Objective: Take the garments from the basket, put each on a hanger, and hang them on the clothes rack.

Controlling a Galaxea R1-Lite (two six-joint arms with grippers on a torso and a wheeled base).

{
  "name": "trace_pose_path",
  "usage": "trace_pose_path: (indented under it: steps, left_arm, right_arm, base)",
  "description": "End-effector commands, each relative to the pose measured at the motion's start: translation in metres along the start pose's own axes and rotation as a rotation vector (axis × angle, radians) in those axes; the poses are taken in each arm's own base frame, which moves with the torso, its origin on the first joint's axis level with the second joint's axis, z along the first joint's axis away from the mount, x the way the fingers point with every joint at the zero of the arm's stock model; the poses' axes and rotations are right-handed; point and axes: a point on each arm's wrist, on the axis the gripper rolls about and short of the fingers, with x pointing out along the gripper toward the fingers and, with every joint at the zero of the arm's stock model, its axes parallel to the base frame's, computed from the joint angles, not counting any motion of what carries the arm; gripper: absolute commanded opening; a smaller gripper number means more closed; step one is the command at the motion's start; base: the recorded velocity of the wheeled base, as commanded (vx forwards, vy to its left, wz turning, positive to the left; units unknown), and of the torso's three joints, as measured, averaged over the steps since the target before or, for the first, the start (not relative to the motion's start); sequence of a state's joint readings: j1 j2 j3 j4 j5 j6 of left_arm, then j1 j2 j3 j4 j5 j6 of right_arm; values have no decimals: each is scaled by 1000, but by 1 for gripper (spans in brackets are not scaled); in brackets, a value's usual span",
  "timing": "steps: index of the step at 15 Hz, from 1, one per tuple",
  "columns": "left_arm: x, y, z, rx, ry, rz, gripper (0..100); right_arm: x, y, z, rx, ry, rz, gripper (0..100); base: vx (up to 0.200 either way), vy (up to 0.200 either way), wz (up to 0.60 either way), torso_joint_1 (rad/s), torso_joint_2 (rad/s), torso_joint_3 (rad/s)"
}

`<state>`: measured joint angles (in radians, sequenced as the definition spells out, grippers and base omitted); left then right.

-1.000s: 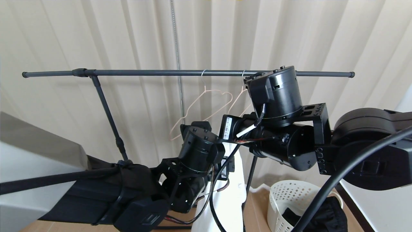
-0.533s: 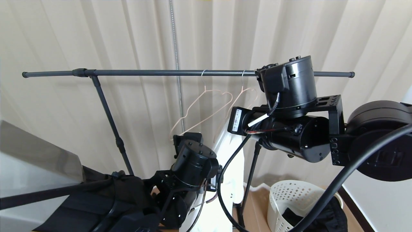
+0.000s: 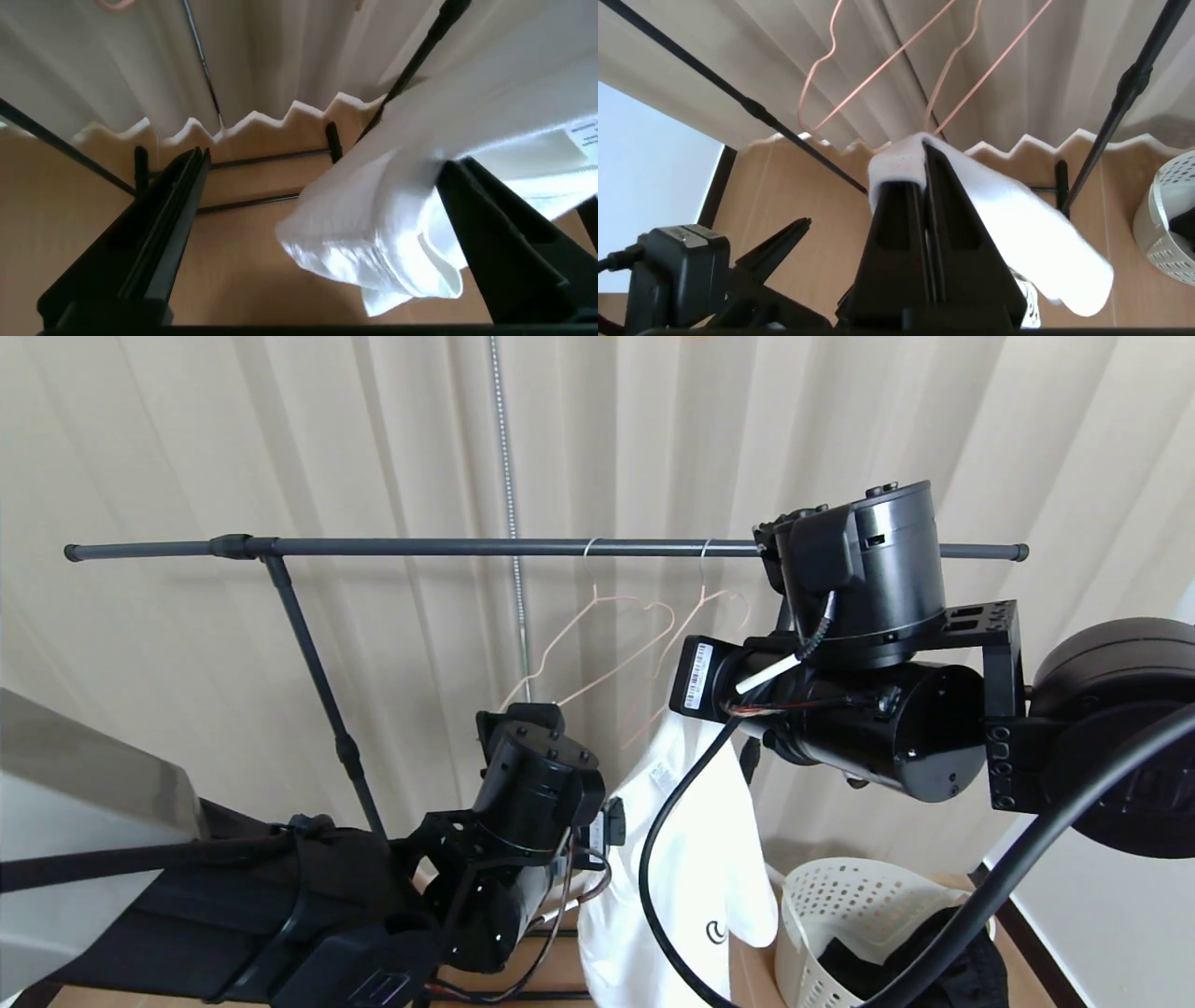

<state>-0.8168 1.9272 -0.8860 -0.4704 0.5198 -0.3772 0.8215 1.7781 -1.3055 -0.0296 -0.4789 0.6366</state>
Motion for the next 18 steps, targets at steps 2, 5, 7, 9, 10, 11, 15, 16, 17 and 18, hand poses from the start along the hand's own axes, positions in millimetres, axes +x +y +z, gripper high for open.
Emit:
trace_pose_path:
  steps: [2, 5, 7, 9, 10, 11, 15, 16, 17, 18]
  left_arm:
    - [19, -2, -7, 8, 25, 25, 100]
    - [32, -8, -14, 39, 38, 26, 100]
    - [35, -8, -19, 53, 42, 27, 100]
    - [37, -4, -30, 70, 74, 41, 100]
    - [35, -1, -35, 80, 90, 48, 100]
    - [35, -1, -35, 80, 90, 48, 100]
    - [-11, 17, -43, 112, 103, 47, 100]
    - [-16, 18, -45, 119, 107, 41, 100]
    - [-26, 20, -45, 121, 102, 33, 0]
    - [-32, 22, -41, 112, 86, 27, 0]
  right_arm:
    - [-3, 0, 2, 3, -5, 5, 0]
    - [-3, 0, 0, -2, 1, 4, 0]
    - [-3, 0, 1, 1, -4, 6, 0]
    - [-8, -1, 6, 0, -16, 11, 0]
    - [-9, -2, 8, -6, -23, 11, 0]
    - [-9, -2, 8, -6, -23, 11, 0]
    - [4, -31, 32, 8, -90, -95, 0]
    - [5, -33, 33, 4, -93, -104, 0]
    - [6, -34, 32, -12, -92, -111, 0]
    - [7, -35, 32, -18, -90, -118, 0]
  base:
    - [0, 0, 0, 0, 0, 0]
    - [0, 0, 0, 0, 0, 0]
    - [0, 0, 0, 0, 0, 0]
    - [0, 0, 0, 0, 0, 0]
    - [0, 0, 0, 0, 0, 0]
    - [0, 0, 0, 0, 0, 0]
    - [0, 0, 0, 0, 0, 0]
    - [0, 0, 0, 0, 0, 0]
    - [0, 0, 0, 0, 0, 0]
    - [0, 0, 0, 0, 0, 0]
